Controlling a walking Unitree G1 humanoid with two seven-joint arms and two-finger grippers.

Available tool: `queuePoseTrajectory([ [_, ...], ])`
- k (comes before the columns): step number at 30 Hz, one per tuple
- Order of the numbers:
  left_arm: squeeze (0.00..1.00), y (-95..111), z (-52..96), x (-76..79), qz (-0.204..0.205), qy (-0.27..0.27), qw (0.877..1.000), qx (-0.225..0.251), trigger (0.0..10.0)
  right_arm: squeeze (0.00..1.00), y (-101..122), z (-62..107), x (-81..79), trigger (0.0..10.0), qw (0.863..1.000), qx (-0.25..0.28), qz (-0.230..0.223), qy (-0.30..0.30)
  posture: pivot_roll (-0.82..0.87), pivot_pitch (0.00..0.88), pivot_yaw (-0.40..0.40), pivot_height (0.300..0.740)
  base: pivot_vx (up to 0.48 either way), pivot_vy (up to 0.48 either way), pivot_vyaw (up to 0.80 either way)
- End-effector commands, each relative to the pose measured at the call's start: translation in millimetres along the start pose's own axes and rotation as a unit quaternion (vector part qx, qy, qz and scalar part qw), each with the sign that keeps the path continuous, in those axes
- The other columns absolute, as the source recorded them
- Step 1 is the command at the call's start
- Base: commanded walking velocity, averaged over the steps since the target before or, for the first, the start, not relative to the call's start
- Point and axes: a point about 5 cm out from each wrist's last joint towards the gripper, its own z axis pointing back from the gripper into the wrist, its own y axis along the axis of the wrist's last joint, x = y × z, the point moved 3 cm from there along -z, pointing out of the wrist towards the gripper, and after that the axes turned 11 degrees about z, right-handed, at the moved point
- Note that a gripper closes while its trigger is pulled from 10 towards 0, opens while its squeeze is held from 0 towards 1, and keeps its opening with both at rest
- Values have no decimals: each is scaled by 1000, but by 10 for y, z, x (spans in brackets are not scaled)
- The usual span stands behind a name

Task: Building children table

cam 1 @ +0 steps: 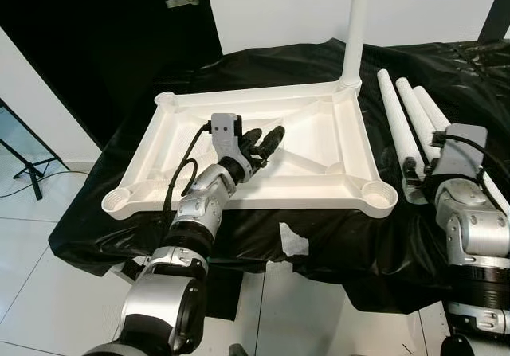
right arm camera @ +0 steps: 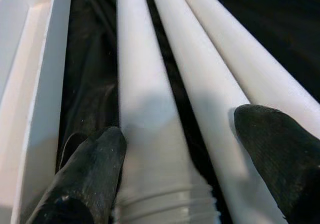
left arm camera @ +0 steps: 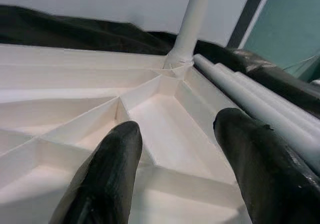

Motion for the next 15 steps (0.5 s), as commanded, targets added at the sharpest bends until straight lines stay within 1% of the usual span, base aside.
queuePoseTrajectory([
  [1,0,-50,17,-51,-9,16,1000,-7,10000,0,18,-18,-49,10000,1000,-3,0,16,-177,0,108,740,0,0,0],
  [4,0,-72,2,-55,-13,23,1000,-7,10000,0,5,4,-41,10000,1000,-10,1,17,-178,0,103,740,0,0,0],
  [5,0,-92,2,-61,-20,26,999,-9,10000,0,-68,49,-36,10000,1000,-23,-5,12,-178,0,101,740,0,0,0],
  [6,0,-92,2,-61,-20,26,999,-9,10000,0,-68,49,-36,10000,1000,-23,-5,12,-178,0,101,740,0,0,0],
  [7,0,-99,3,-62,-21,27,999,-10,10000,0,-117,56,-40,10000,999,-30,-7,10,-183,0,104,740,0,0,0],
  [10,0,-127,-3,-50,-18,25,999,-14,10000,0,-238,22,-71,10000,999,-49,-5,12,-193,0,110,740,0,0,0],
  [12,0,-134,-5,-47,-18,24,999,-15,10000,0,-258,12,-77,10000,999,-53,-4,13,-193,0,110,740,0,0,0],
  [14,0,-161,-30,-10,-25,17,999,-20,10000,0,-330,-31,-139,10000,997,-72,-5,26,-200,0,111,740,0,0,0],
  [15,0,-161,-30,-10,-25,17,999,-20,10000,0,-330,-31,-139,10000,997,-72,-5,26,-200,0,111,740,0,0,0],
])
